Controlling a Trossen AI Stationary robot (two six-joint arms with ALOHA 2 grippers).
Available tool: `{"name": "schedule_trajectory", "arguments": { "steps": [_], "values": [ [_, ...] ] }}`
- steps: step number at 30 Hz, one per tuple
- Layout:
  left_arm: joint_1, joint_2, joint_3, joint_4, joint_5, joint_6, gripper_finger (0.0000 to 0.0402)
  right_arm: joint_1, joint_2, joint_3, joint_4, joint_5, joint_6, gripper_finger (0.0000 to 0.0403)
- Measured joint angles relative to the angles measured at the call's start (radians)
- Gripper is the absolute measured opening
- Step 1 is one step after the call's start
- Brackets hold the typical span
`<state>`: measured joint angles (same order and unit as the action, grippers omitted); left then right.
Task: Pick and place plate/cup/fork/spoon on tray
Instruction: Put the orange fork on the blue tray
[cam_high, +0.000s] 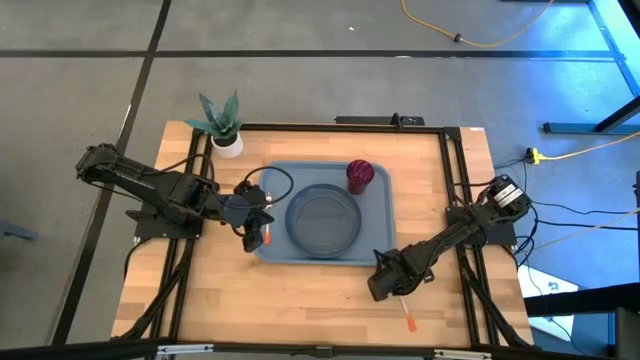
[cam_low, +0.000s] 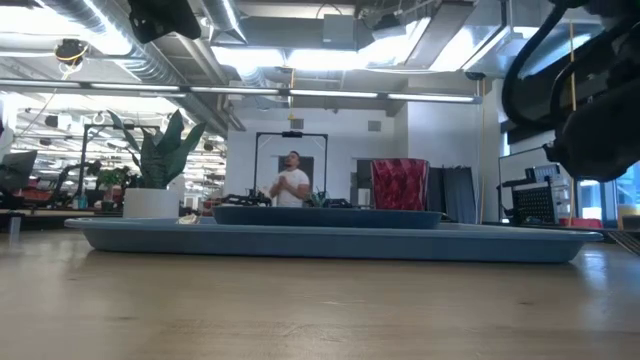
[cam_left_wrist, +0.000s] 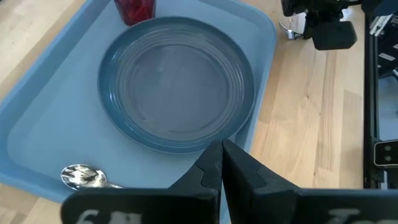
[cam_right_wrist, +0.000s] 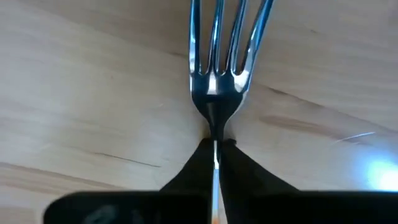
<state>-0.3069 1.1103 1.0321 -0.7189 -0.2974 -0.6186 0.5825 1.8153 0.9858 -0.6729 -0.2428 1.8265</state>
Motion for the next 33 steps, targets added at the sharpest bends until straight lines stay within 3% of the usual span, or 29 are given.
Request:
{"name": "schedule_trajectory", "arguments": {
  "steps": [12, 24, 33],
  "values": [
    [0.001, 0.000, 0.000, -0.002, 0.000, 0.001, 0.0000, -0.027, 0.008, 0.187, -0.083, -0.036, -0.241, 0.0002],
    [0.001, 0.000, 0.000, -0.003, 0.000, 0.027, 0.0000, -0.138, 0.009, 0.427, -0.240, -0.062, -0.487, 0.0001],
    [0.001, 0.000, 0.000, -0.006, 0.000, 0.050, 0.0000, -0.168, 0.168, 0.593, -0.301, -0.062, -0.667, 0.0000]
  ]
}}
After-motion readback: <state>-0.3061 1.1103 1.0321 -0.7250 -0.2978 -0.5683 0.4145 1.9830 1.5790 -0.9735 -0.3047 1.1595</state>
